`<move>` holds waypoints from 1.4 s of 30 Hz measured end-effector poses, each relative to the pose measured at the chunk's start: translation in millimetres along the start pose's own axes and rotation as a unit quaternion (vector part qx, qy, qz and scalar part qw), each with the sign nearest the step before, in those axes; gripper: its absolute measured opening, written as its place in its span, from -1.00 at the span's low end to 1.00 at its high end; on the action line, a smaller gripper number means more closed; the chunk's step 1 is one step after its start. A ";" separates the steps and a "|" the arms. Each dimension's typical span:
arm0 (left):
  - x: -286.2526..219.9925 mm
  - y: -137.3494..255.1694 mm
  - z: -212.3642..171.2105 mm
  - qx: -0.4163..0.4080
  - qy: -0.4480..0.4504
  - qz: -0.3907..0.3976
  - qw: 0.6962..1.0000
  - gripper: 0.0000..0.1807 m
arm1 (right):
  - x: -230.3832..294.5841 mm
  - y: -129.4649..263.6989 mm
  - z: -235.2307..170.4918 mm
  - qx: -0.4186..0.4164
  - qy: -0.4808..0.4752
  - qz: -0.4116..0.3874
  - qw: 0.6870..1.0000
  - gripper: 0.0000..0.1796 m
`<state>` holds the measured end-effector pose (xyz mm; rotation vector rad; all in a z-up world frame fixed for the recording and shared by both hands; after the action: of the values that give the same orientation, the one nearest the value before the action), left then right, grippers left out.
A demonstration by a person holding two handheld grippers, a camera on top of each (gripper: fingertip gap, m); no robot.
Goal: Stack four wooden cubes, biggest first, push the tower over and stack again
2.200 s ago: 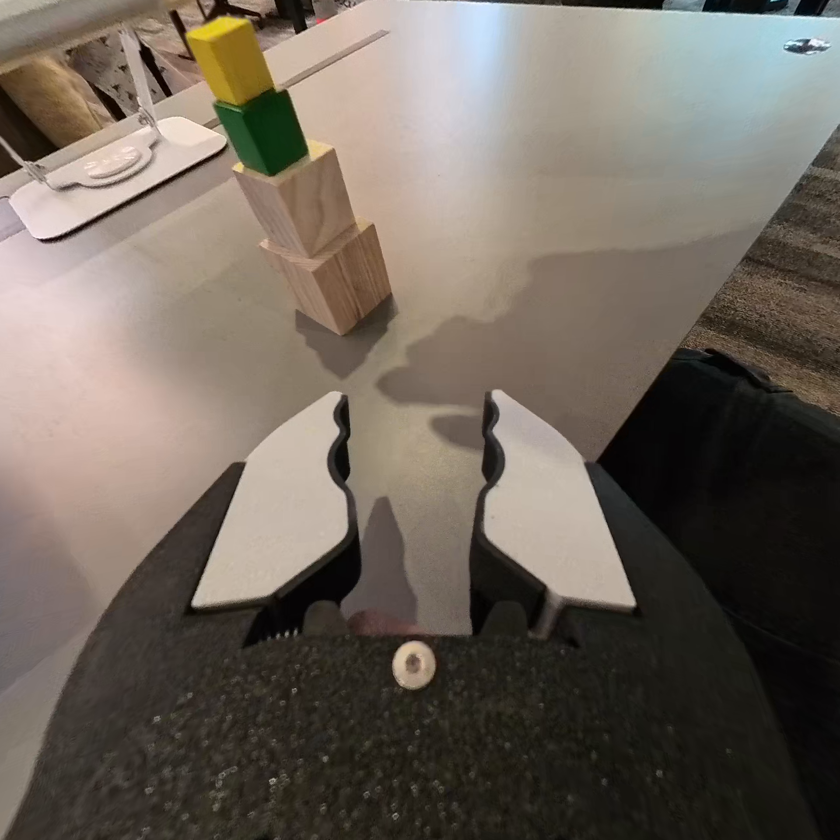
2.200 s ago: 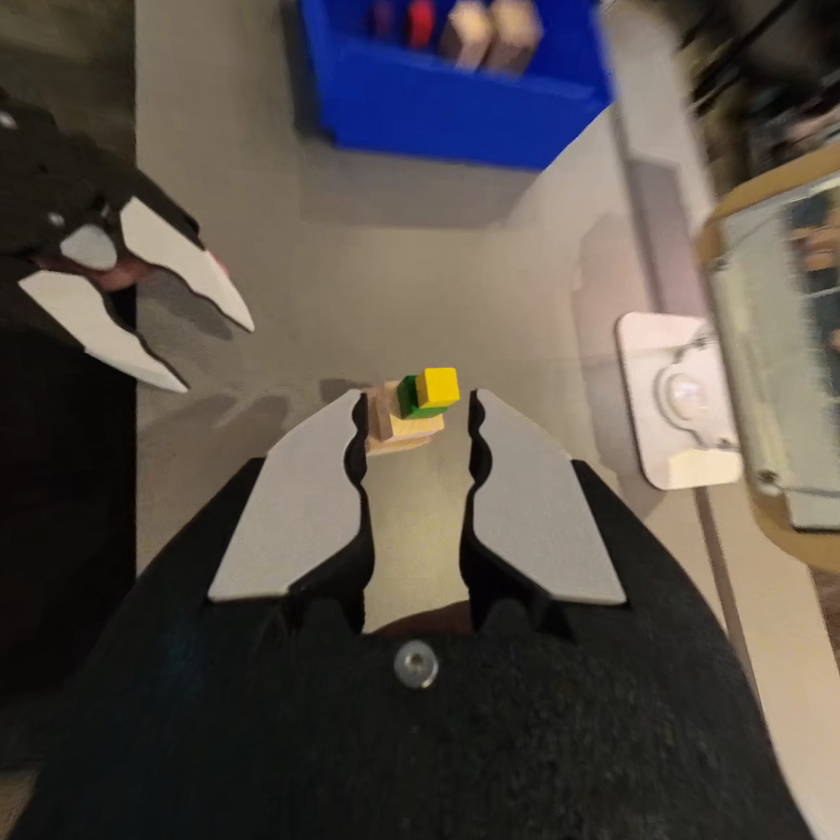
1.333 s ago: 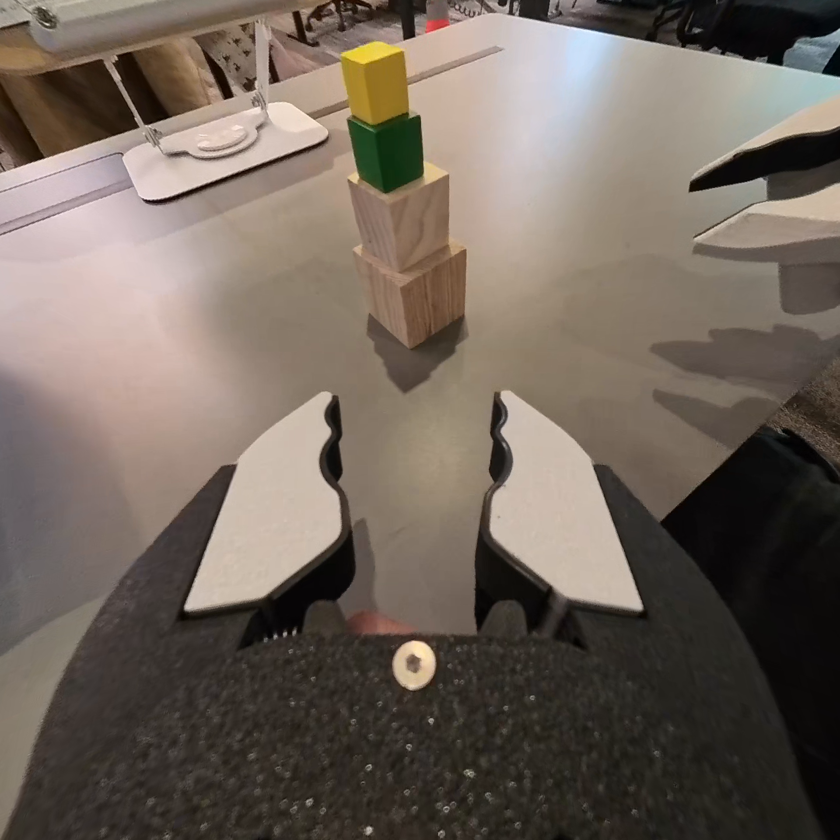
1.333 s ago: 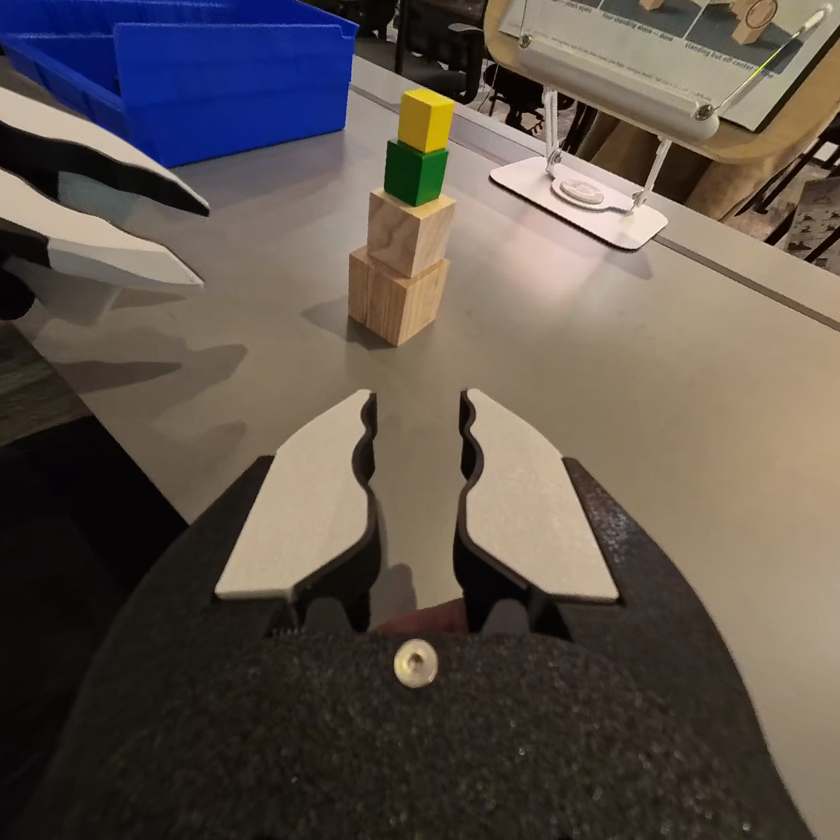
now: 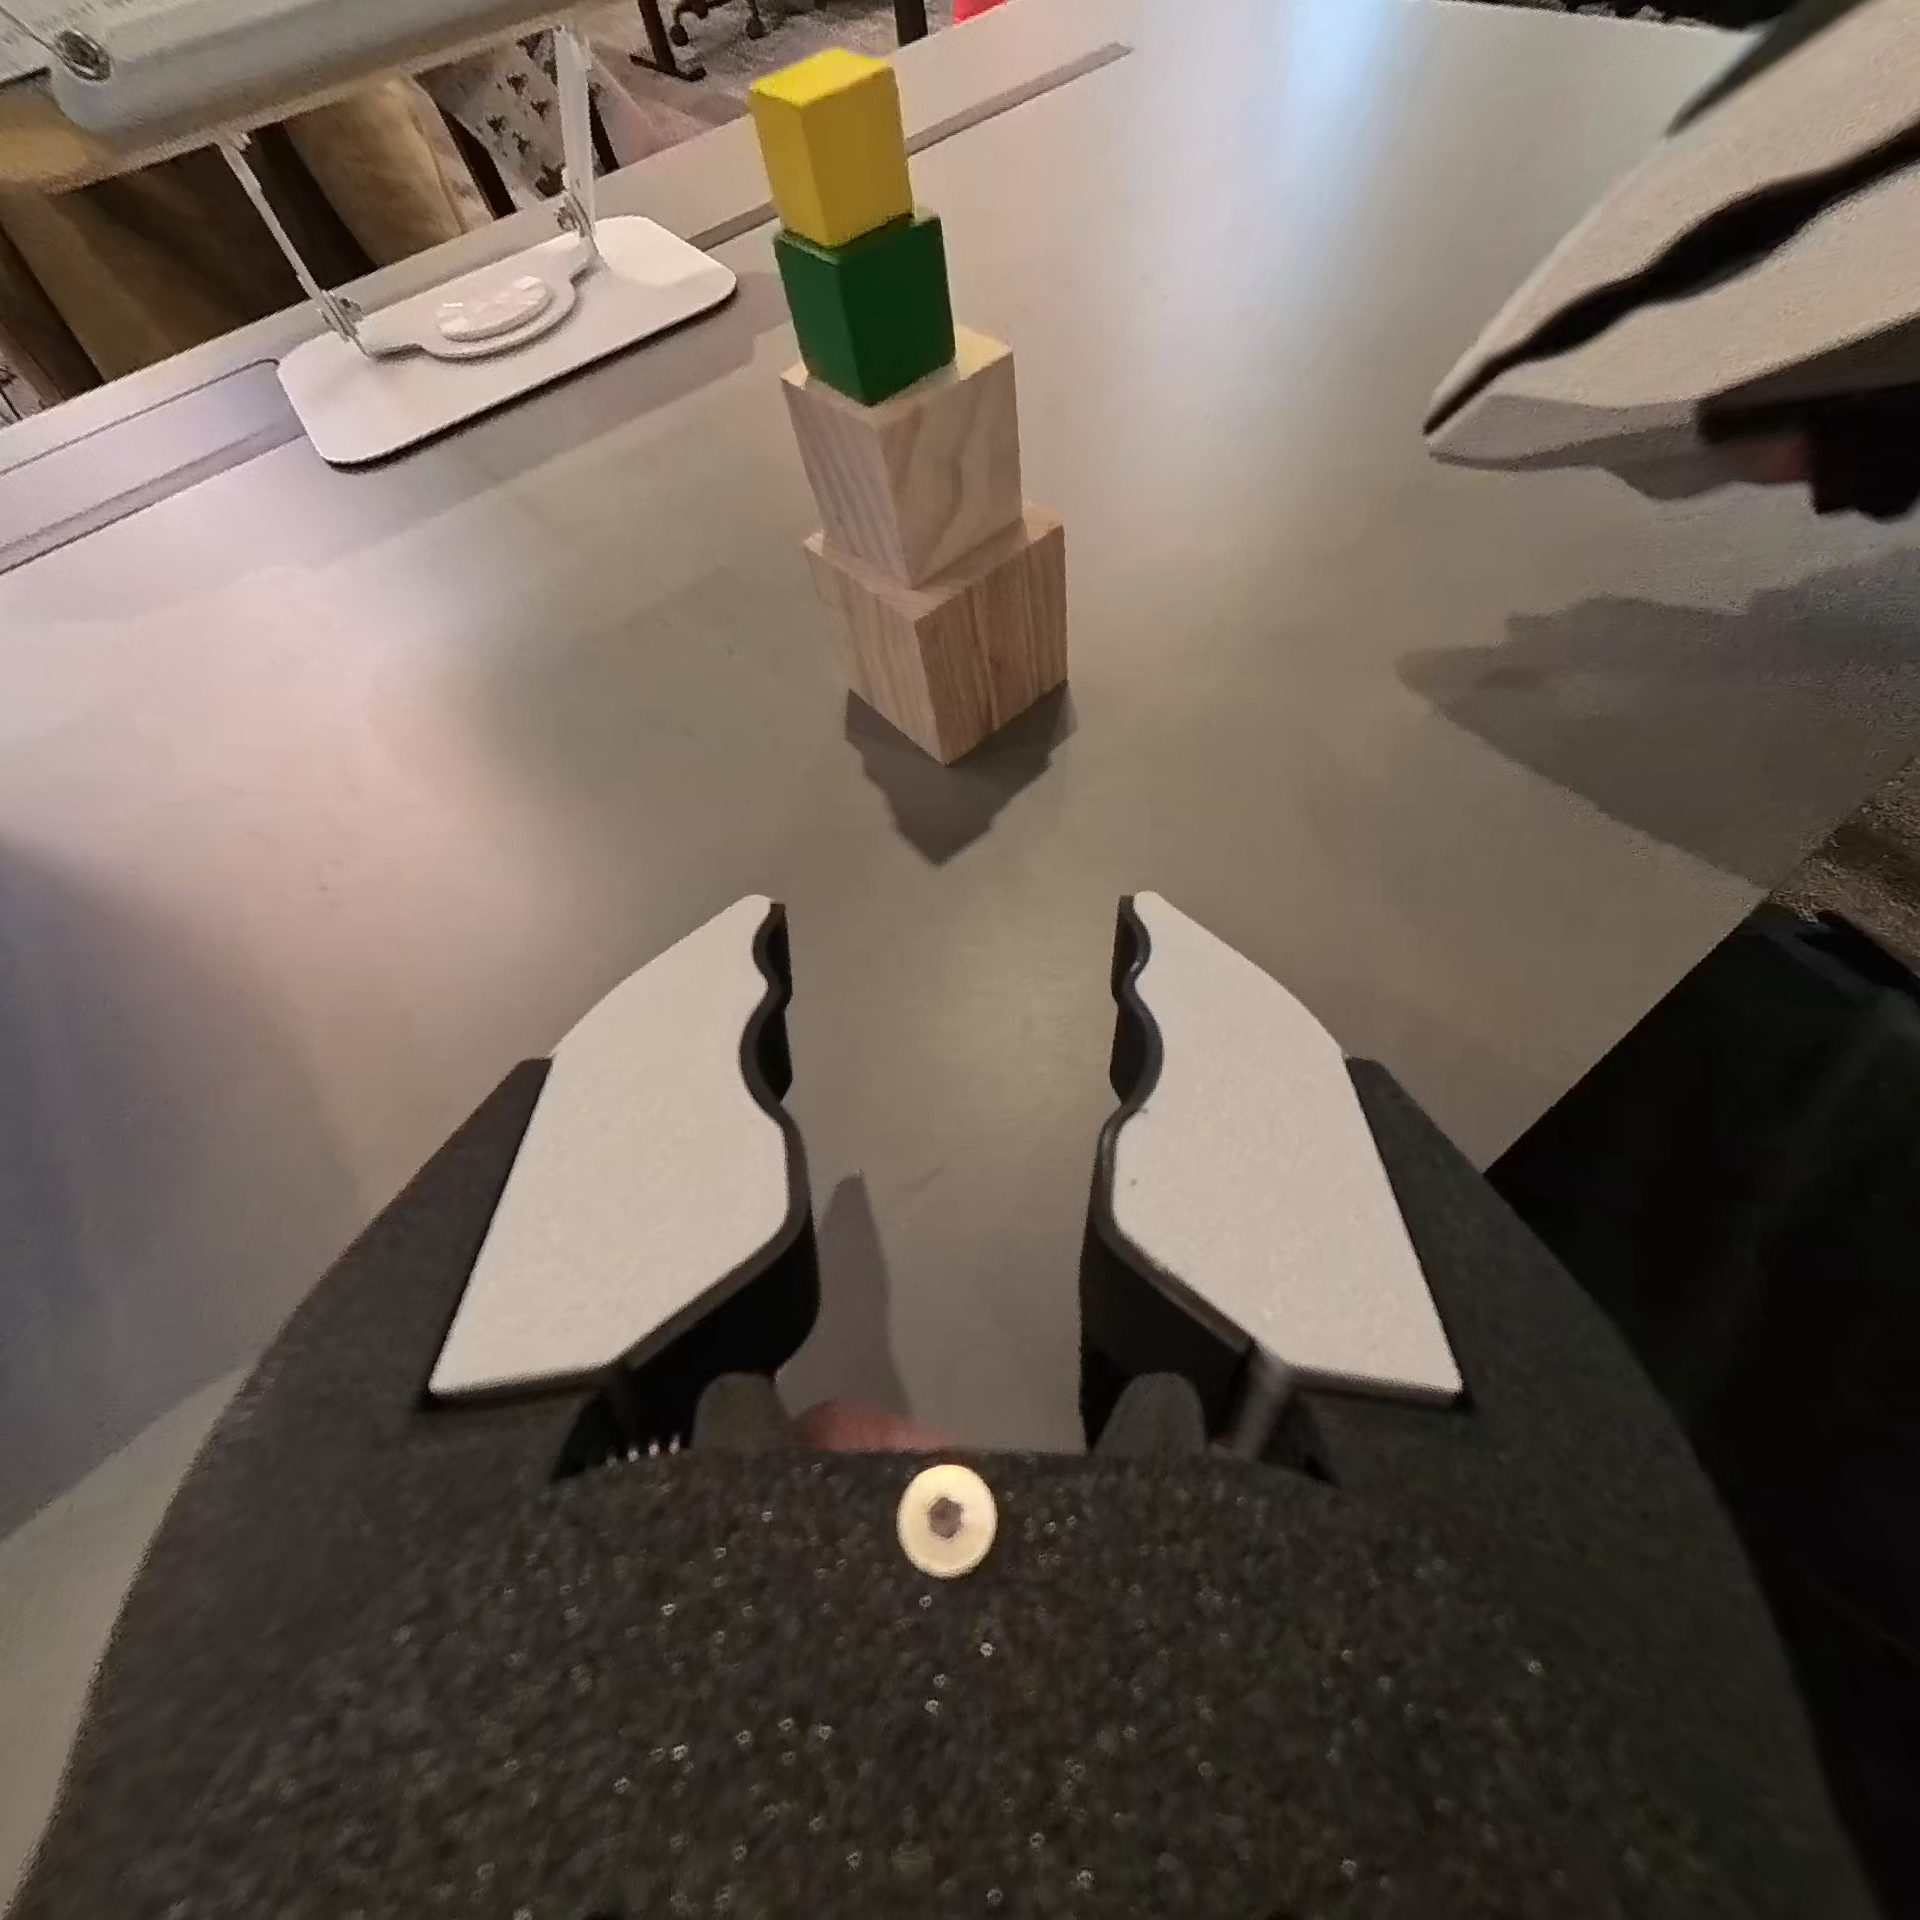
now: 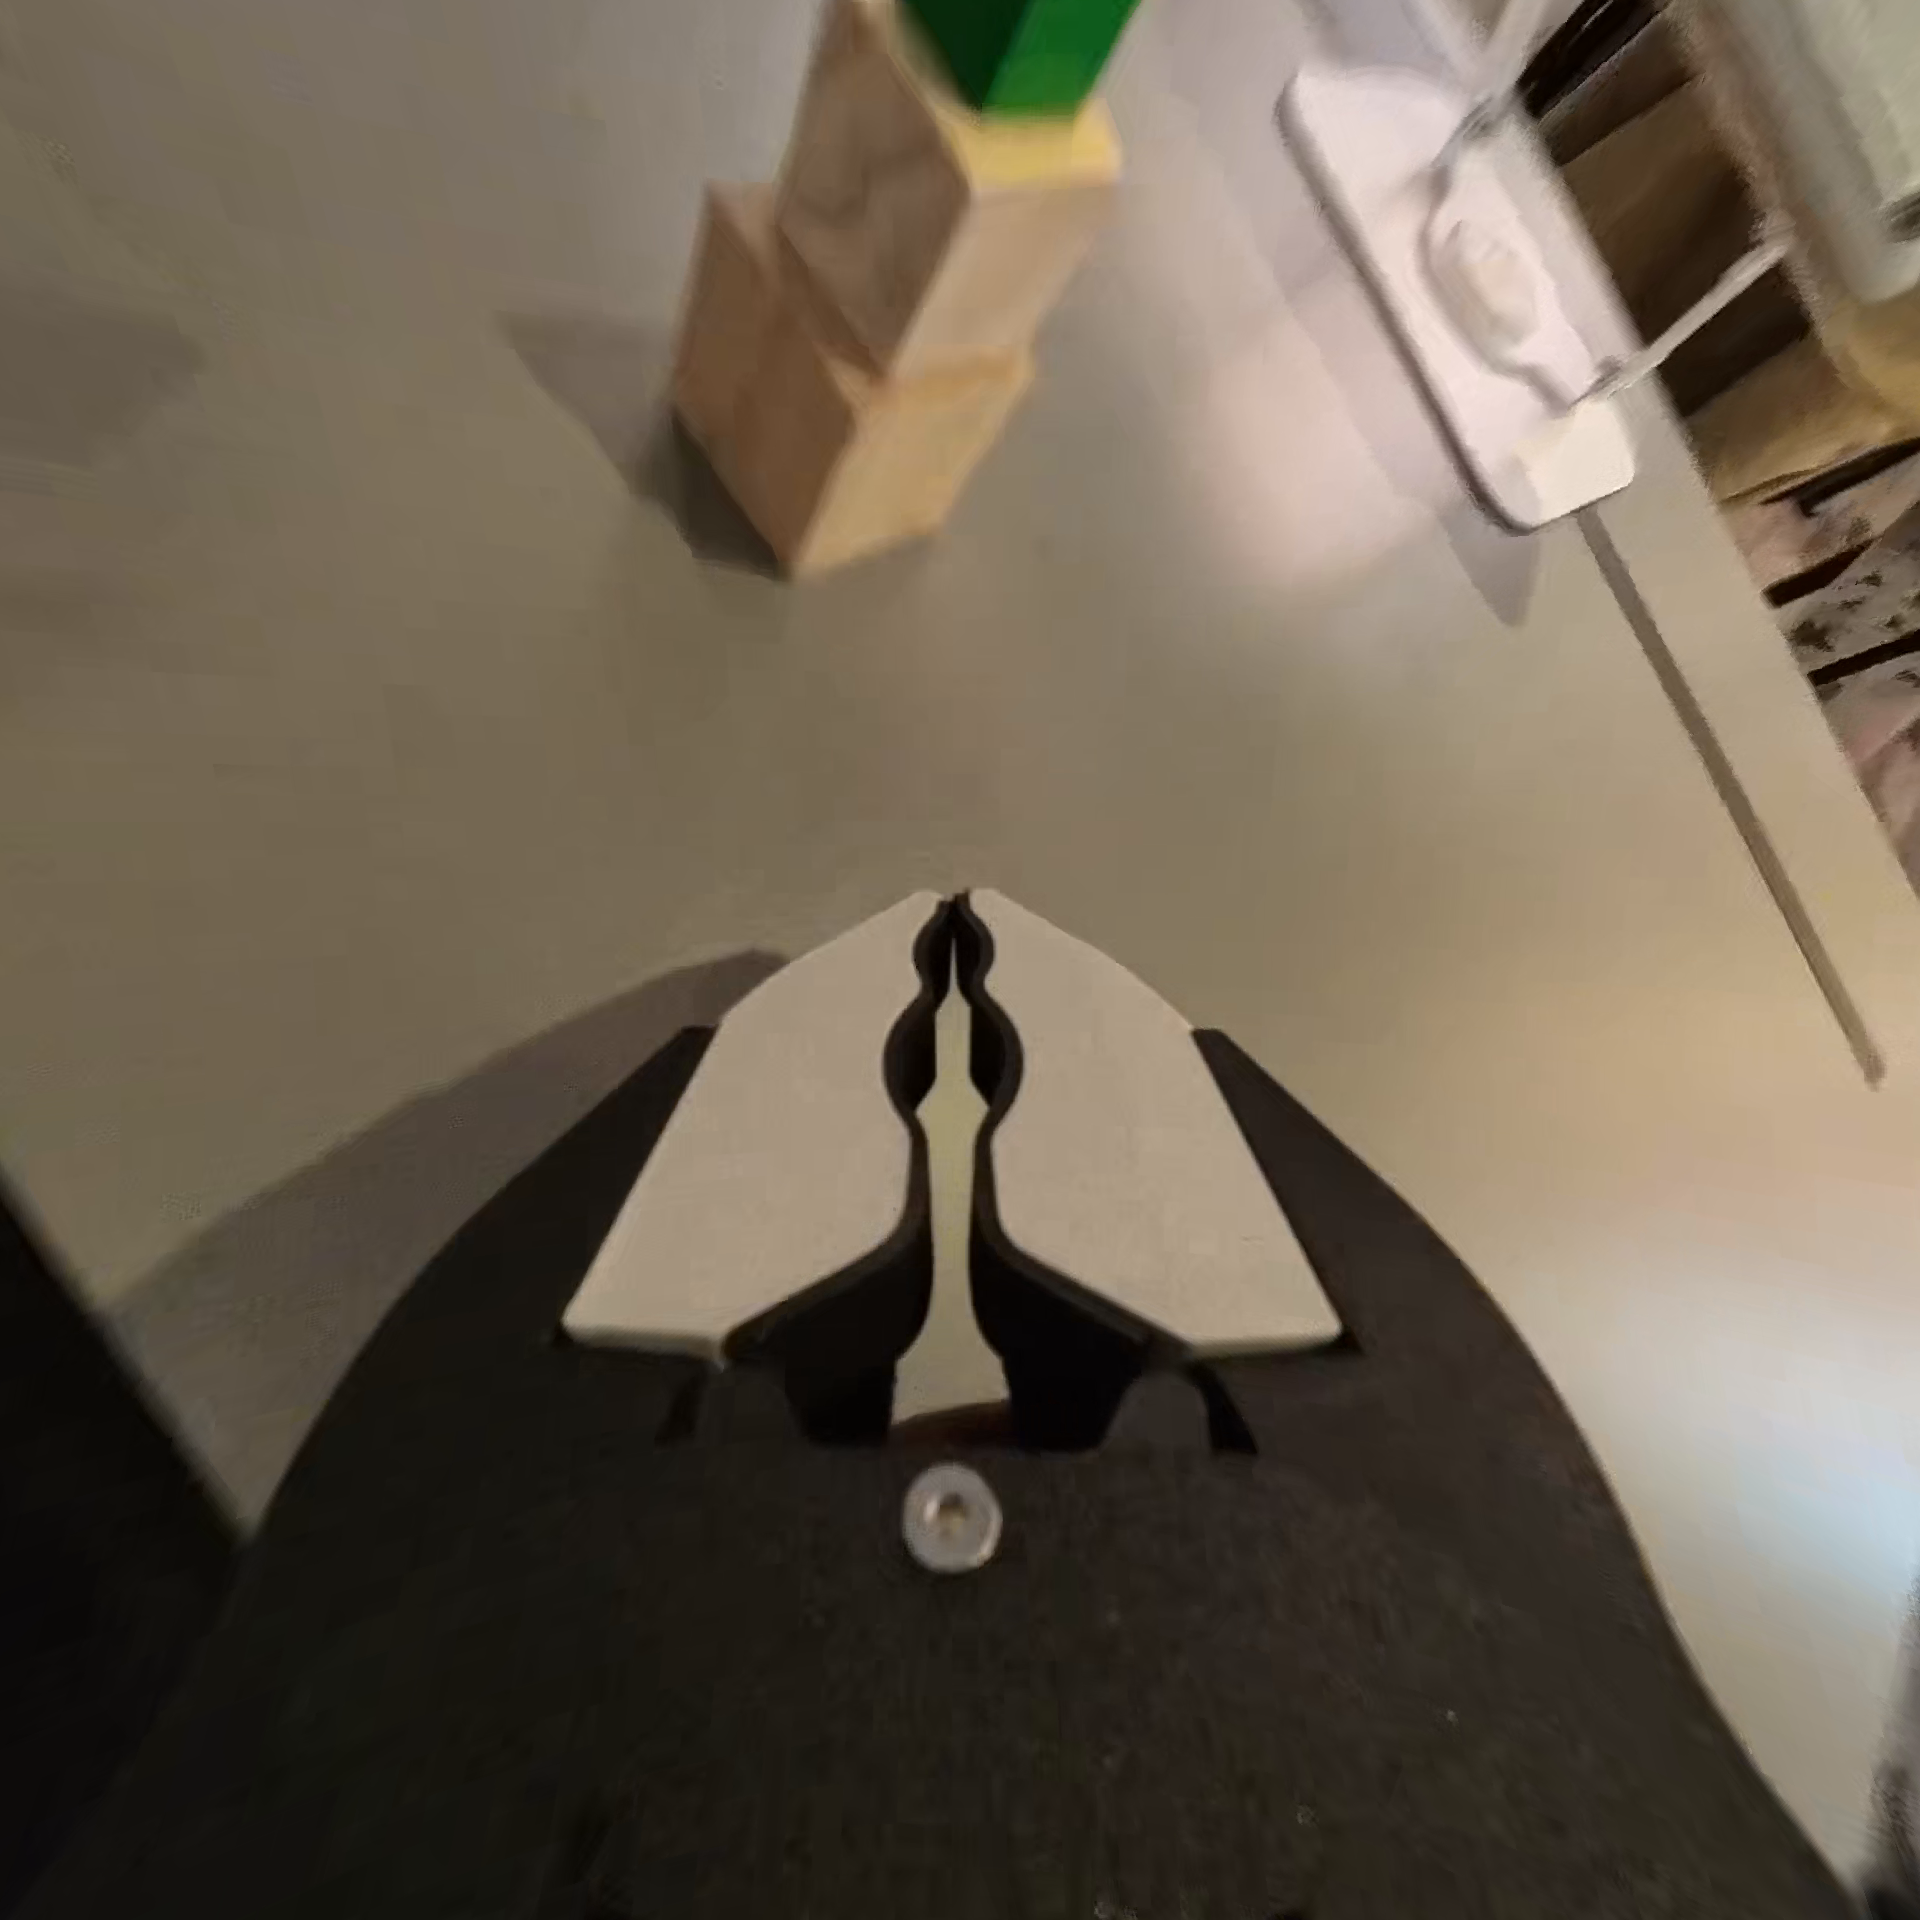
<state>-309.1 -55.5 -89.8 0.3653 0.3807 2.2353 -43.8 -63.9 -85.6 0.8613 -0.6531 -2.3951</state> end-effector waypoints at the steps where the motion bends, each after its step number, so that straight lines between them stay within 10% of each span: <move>1: 0.6 0.3 0.5 0.000 0.001 0.000 1.000 -0.35 | -13.1 -8.9 -4.5 0.032 0.023 0.020 0.999 -1.00; 6: 4.3 0.9 4.9 -0.008 -0.008 0.007 1.000 -0.35 | -52.0 -62.5 6.5 0.066 0.034 0.119 0.990 -1.00; 11: 25.7 9.7 2.4 0.002 0.012 0.055 0.998 -0.36 | -18.5 -132.3 99.8 -0.019 -0.070 0.199 0.977 -1.00; 23: 30.7 16.4 -15.9 0.015 0.059 0.069 0.996 -0.36 | -7.7 15.2 18.4 -0.138 -0.258 0.104 0.950 -1.00; 33: 4.8 5.2 4.1 -0.040 0.032 0.076 0.996 -0.34 | 25.6 29.4 -4.4 -0.225 -0.254 -0.021 0.940 -0.54; 42: 3.7 -1.9 6.9 -0.045 0.025 0.084 0.995 -0.35 | 36.5 32.9 -4.5 -0.190 -0.220 -0.049 0.956 -0.52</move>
<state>-307.5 -50.4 -83.7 0.3030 0.2825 2.4207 -55.5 -111.8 -85.4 0.2013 -0.2867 -2.7019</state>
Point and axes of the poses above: each gripper's, where its closed fingertips meet, y back along the fingers, z out of its top, x = y × z across the jaws, the point moved 9 cm from there along y, back along the fingers, and after that the axes turned 4 degrees about -x, right-handed, at the moved point
